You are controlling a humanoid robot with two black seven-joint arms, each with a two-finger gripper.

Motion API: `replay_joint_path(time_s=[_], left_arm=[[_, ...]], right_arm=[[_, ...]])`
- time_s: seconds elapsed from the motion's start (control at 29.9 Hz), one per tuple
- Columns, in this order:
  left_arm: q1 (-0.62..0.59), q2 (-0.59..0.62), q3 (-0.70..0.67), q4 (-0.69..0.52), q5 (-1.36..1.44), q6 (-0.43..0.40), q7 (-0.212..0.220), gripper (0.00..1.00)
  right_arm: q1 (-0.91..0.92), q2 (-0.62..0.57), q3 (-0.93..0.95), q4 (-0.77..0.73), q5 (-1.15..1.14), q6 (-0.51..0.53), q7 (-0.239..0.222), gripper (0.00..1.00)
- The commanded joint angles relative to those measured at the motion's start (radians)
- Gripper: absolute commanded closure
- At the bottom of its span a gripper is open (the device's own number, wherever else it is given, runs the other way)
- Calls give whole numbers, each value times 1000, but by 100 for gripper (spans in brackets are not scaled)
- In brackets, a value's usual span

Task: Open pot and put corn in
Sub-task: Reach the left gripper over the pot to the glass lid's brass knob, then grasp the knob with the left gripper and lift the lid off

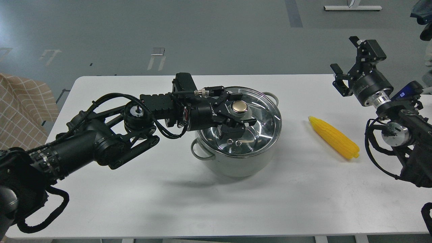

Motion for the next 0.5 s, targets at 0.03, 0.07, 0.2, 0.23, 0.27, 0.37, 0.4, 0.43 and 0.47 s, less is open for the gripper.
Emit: replay_joint_path(time_s=[0.03, 0.07, 0.2, 0.23, 0.27, 0.37, 0.4, 0.43, 0.47], left_arm=[[5, -1, -3, 9, 0, 0, 0, 38], [5, -1, -3, 10, 0, 0, 0, 49], [4, -1, -11, 12, 0, 1, 0, 66], [4, -1, -14, 12, 0, 1, 0, 78], [1, -1, -15, 10, 0, 4, 0, 87], [-10, 4, -15, 9, 0, 4, 0, 100], [-13, 4, -17, 9, 0, 4, 0, 100], [-24, 8, -20, 4, 0, 3, 0, 100], [-35, 10, -20, 3, -8, 3, 0, 100]], right_arm=[[-2, 0, 0, 1, 0, 0, 0, 0], [-2, 0, 0, 1, -2, 0, 0, 0], [-2, 0, 0, 8, -2, -1, 0, 0], [-3, 0, 0, 6, -3, 0, 0, 0], [-6, 0, 0, 8, -3, -1, 0, 0], [-14, 2, 0, 9, -3, -2, 0, 0], [-15, 2, 0, 9, -3, -2, 0, 0], [-15, 2, 0, 9, -3, -2, 0, 0], [-15, 2, 0, 9, -3, -2, 0, 0]])
